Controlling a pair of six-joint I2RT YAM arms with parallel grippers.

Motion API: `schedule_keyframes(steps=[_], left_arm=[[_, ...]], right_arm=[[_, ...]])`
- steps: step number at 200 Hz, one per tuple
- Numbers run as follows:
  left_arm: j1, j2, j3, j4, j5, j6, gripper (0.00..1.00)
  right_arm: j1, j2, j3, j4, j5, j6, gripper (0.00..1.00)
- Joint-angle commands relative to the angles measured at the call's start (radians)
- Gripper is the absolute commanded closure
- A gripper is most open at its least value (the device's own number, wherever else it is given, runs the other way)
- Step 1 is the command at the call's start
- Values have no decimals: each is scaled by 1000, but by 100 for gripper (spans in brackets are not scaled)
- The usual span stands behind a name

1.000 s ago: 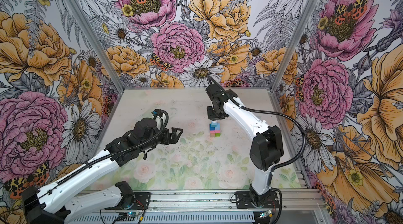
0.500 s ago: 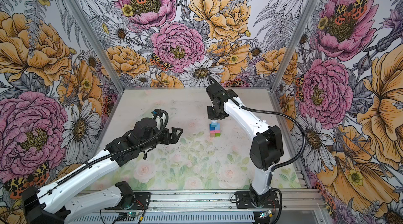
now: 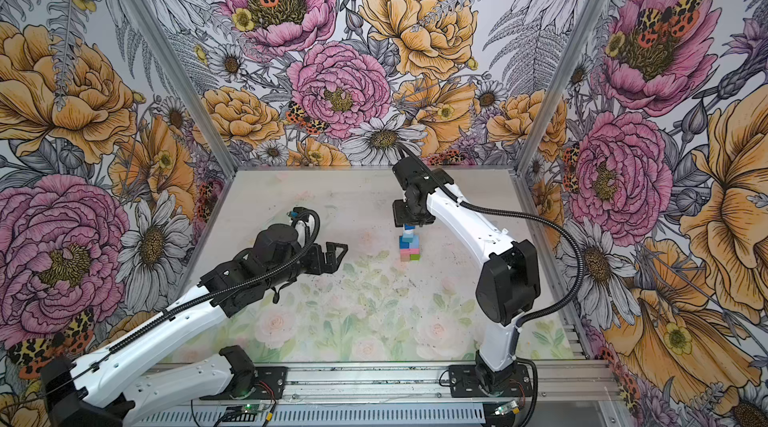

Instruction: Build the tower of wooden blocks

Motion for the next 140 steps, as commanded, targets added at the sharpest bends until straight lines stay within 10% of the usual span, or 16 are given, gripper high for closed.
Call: schedule_keyframes(steps=[1, 17, 84, 140], left_arm=[[17, -30, 12, 12, 1, 38, 1], [32, -43, 30, -29, -67, 81, 1], [95, -201, -138, 70, -487, 188, 1], [95, -379, -406, 359, -622, 335, 1]], right_arm=[[-6, -71, 76, -12, 26, -8, 28], [-13, -140, 100, -26, 93, -12, 1], [-232, -622, -405, 198, 217, 76, 0], [-359, -866, -829, 507, 308, 69, 0]])
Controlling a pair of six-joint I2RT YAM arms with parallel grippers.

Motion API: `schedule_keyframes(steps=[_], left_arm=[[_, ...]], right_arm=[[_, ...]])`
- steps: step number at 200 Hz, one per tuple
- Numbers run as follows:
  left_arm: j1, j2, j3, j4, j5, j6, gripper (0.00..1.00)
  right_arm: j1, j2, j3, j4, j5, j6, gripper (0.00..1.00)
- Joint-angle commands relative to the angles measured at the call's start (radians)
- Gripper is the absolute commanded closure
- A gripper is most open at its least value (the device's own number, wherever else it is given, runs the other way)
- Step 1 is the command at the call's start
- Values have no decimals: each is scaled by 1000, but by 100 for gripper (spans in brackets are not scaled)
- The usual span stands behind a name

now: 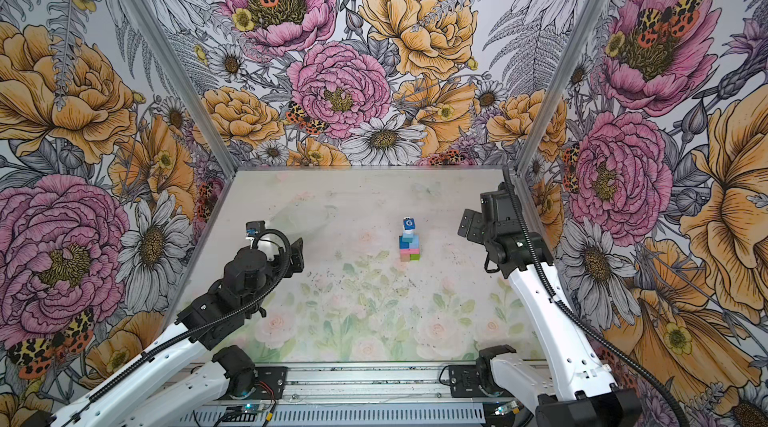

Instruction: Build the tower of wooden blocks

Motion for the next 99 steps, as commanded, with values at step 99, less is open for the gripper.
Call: schedule_keyframes(steps=[99], left_arm=[[253, 107, -296, 690, -46, 300, 1]], right_arm=[[-113, -106, -597, 914, 115, -184, 0]])
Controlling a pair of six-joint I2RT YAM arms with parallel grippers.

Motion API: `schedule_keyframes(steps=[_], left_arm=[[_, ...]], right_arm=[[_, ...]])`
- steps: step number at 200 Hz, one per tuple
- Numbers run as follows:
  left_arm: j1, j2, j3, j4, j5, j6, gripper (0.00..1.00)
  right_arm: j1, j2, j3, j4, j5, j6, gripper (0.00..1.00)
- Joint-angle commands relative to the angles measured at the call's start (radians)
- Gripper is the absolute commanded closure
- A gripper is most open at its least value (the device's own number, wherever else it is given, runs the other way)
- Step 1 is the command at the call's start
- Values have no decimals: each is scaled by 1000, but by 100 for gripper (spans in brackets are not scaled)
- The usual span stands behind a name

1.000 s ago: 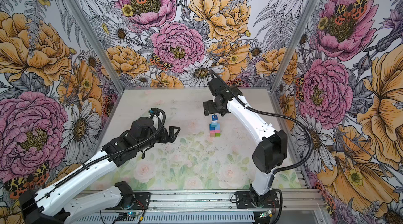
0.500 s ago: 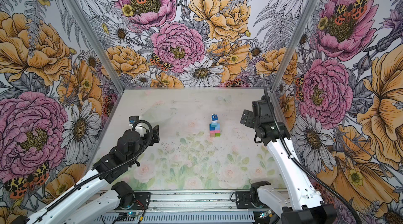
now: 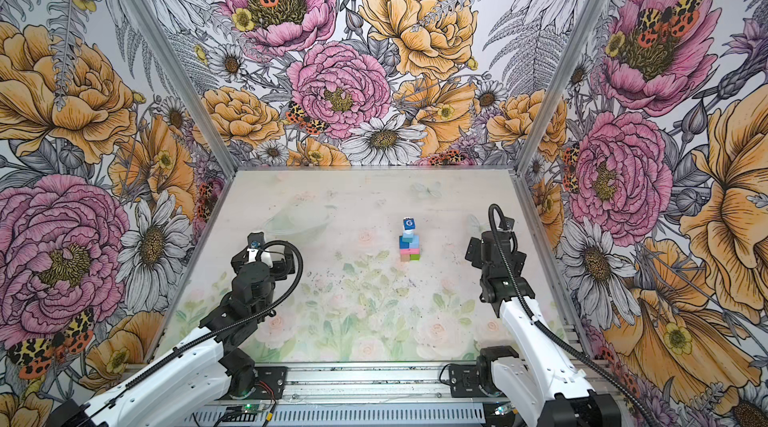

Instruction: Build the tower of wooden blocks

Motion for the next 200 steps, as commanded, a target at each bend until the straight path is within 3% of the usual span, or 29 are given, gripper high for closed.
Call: schedule_keyframes(steps=[1, 22, 68, 86, 101, 115, 147, 182, 200], left_arm=[[103, 29, -43, 243, 92, 58, 1], [221, 102, -86, 341, 194, 30, 1], [328, 275, -141, 608, 278, 37, 1], [386, 431, -127, 778, 359, 16, 1], [395, 577, -94, 934, 366, 57, 1], [400, 652, -61, 947, 379, 79, 1], [403, 863, -65, 1190, 403, 98, 1], [444, 826, -17, 1044, 468, 61, 1], [482, 808, 23, 931, 508, 28, 1]], right_arm=[[-21, 11, -71, 318, 16, -43, 0], [-39, 75, -106, 472, -10, -40, 0], [-65, 275, -122, 717, -36, -59, 0], [-90, 340, -142, 824, -86, -51, 0], [-96, 395, -145, 880, -111, -66, 0], [-97, 393, -144, 880, -128, -78, 0], [-110, 388, -189, 977, -89, -87, 0], [-127, 486, -210, 1138, -81, -91, 0], [-126, 489, -205, 1130, -99, -102, 0]])
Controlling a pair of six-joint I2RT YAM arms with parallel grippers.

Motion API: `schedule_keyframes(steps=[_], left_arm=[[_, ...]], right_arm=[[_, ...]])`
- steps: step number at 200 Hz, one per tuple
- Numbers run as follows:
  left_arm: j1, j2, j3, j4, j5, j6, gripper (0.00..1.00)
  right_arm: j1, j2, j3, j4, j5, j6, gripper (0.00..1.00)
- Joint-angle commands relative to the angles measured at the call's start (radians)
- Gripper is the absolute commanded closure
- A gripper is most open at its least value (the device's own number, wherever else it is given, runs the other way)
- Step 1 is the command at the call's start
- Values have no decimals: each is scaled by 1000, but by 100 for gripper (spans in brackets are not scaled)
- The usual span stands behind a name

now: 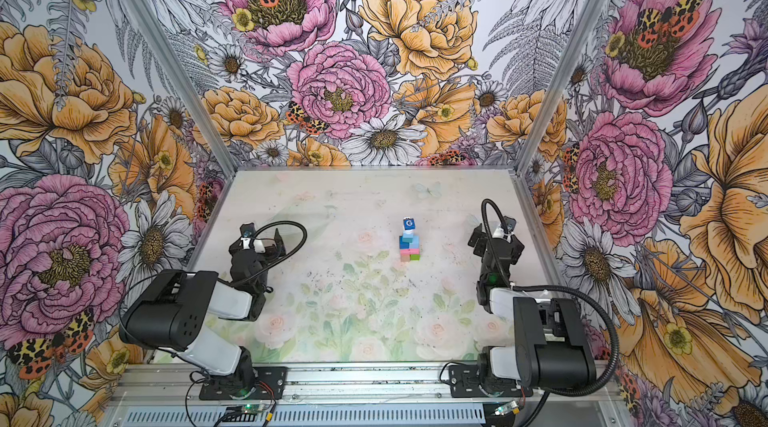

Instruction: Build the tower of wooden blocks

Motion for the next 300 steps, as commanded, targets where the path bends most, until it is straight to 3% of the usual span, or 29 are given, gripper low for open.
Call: schedule_keyframes(steps=[1, 34, 50, 59, 67, 75, 82, 90, 98, 300], left_arm=[[44, -24, 56, -63, 83, -39, 1], [68, -26, 114, -174, 164, -52, 1], [69, -25, 113, -173, 166, -53, 1], [70, -25, 114, -172, 165, -53, 1], [69, -25, 114, -175, 166, -53, 1], [70, -25, 114, -171, 166, -53, 1], [71, -25, 114, -176, 165, -53, 1], [69, -24, 114, -171, 160, -52, 1], [67, -25, 114, -173, 157, -52, 1], [62, -27, 113, -171, 149, -49, 1]], right_arm=[[-4, 17, -13, 110, -12, -19, 0], [8, 53, -20, 161, -82, -59, 0], [26, 179, -2, 287, -144, -113, 0], [32, 127, 57, 68, -147, -113, 0], [39, 170, 64, 142, -162, -135, 0], [40, 138, 83, 44, -161, -128, 0], [41, 165, 70, 124, -164, -139, 0], [41, 142, 82, 52, -159, -131, 0], [43, 162, 72, 111, -161, -139, 0], [59, 150, 79, 71, -139, -148, 0]])
